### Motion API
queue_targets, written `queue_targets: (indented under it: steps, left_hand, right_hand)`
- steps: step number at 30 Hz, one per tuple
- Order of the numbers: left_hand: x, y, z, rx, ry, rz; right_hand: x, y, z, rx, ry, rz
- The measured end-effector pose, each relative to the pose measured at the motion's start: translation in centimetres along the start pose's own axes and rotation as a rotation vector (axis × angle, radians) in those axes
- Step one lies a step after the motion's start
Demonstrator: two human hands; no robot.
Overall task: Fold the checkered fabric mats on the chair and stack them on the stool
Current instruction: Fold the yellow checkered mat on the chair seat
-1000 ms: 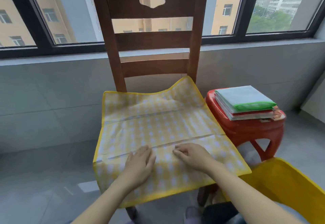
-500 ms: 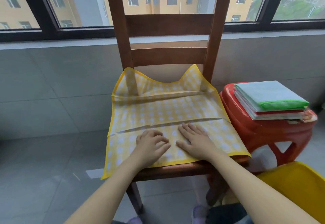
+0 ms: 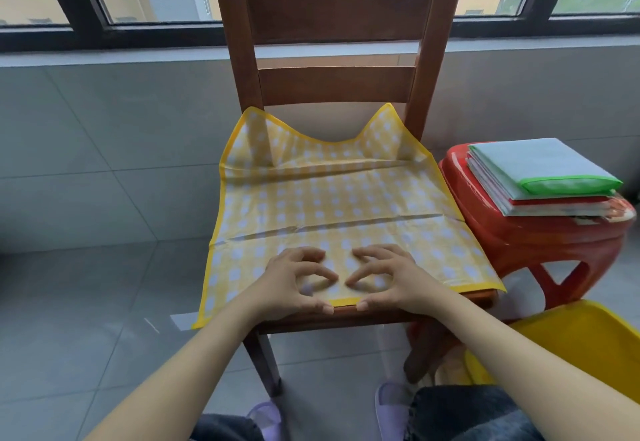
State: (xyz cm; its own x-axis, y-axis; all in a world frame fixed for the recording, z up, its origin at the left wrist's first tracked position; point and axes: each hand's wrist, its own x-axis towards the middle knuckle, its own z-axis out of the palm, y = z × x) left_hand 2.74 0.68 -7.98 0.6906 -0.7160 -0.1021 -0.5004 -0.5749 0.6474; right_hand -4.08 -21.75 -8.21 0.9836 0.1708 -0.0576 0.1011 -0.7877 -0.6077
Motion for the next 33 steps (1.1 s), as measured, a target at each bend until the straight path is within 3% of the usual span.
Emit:
queue_targets:
  steps: [14,19,23,26,30,33]
  left_hand:
    - [-0.1,0.4,-0.3,0.029,-0.023,-0.001]
    - [-0.2,1.4,-0.8,0.022,-0.039,-0.006]
    - [-0.5,2.2,-2.0,-0.064,0.051,-0.083]
    - [-0.8,2.6,-2.7,0.000,0.130,-0.118]
    - [-0.6,3.1,-3.6,0.045,0.214,-0.095]
    - [-0.4,3.7,-4.5,-0.010,0.218,-0.122]
  right_hand:
    - [0.3,-0.4,0.7,0.085,0.135,0.025]
    - [0.8,-1.3,-0.2,0.243,0.142,0.097]
    - [1.0,-2.4,-1.3,0.253,0.191,0.102]
    - [1.0,-3.2,-1.8,0.273,0.185,0.081]
    - [0.3,-4.0,-3.0,0.156,0.052,0.071]
    - [-0.4,-3.7,-4.1,0.062,0.083,0.045]
